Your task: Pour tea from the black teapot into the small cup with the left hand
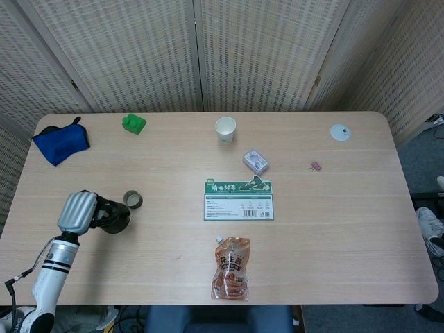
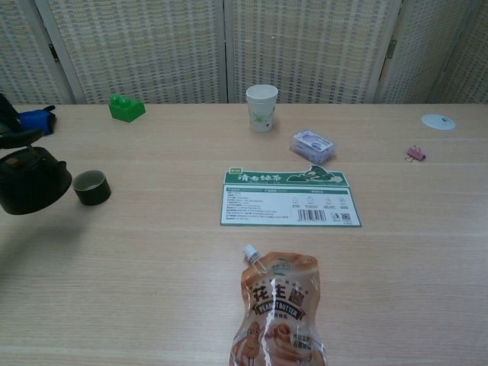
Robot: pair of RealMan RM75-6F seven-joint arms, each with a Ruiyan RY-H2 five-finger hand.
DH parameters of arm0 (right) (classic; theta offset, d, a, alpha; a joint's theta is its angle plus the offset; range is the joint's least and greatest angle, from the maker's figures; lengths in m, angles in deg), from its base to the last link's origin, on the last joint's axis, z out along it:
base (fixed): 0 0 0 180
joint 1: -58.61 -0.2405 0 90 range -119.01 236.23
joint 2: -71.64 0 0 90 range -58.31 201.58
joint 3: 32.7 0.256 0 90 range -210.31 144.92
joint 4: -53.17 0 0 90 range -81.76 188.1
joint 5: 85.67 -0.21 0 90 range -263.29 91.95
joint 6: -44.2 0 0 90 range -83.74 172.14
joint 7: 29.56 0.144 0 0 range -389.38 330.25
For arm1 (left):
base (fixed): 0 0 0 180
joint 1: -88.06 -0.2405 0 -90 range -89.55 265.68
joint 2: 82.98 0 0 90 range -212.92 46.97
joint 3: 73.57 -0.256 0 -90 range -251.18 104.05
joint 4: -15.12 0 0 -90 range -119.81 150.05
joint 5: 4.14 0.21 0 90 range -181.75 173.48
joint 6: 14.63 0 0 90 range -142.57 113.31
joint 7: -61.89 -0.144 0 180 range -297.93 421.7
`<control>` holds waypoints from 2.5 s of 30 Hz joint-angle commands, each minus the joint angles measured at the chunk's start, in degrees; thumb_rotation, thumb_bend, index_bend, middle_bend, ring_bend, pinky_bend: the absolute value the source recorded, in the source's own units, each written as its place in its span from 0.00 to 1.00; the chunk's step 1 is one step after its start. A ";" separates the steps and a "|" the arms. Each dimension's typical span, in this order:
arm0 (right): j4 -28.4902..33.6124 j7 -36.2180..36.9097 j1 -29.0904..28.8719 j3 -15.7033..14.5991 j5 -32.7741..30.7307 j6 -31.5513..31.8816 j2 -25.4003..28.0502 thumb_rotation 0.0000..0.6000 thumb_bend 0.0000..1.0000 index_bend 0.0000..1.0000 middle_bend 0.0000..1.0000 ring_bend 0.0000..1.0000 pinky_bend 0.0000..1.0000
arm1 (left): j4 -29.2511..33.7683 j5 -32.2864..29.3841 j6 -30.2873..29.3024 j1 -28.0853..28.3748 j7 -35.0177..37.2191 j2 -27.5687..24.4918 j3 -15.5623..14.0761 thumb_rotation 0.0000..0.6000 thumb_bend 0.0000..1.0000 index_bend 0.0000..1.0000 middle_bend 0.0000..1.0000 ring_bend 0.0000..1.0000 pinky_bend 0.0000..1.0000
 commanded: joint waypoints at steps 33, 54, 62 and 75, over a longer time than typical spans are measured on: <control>2.11 -1.42 -0.30 0.80 -1.48 -0.58 1.94 1.00 0.17 0.17 0.22 0.14 0.09 | -18.68 4.50 4.14 8.11 -1.48 4.79 0.45 0.83 0.38 1.00 1.00 0.95 0.53; 2.14 -1.54 0.08 0.54 -1.60 -0.24 1.79 1.00 0.17 0.17 0.22 0.14 0.09 | -31.97 8.40 3.28 10.41 -5.15 10.44 -2.15 0.83 0.38 1.00 1.00 0.95 0.53; 1.97 -1.55 0.08 0.41 -1.59 -0.37 1.56 1.00 0.17 0.17 0.22 0.14 0.09 | -33.98 9.47 1.96 10.53 -8.95 11.93 -2.96 0.81 0.38 1.00 1.00 0.95 0.53; 1.80 -1.33 0.23 0.42 -1.83 -0.36 1.47 1.00 0.17 0.17 0.22 0.14 0.09 | -34.75 11.64 0.71 11.01 -13.57 13.12 -4.31 0.80 0.38 1.00 1.00 0.95 0.53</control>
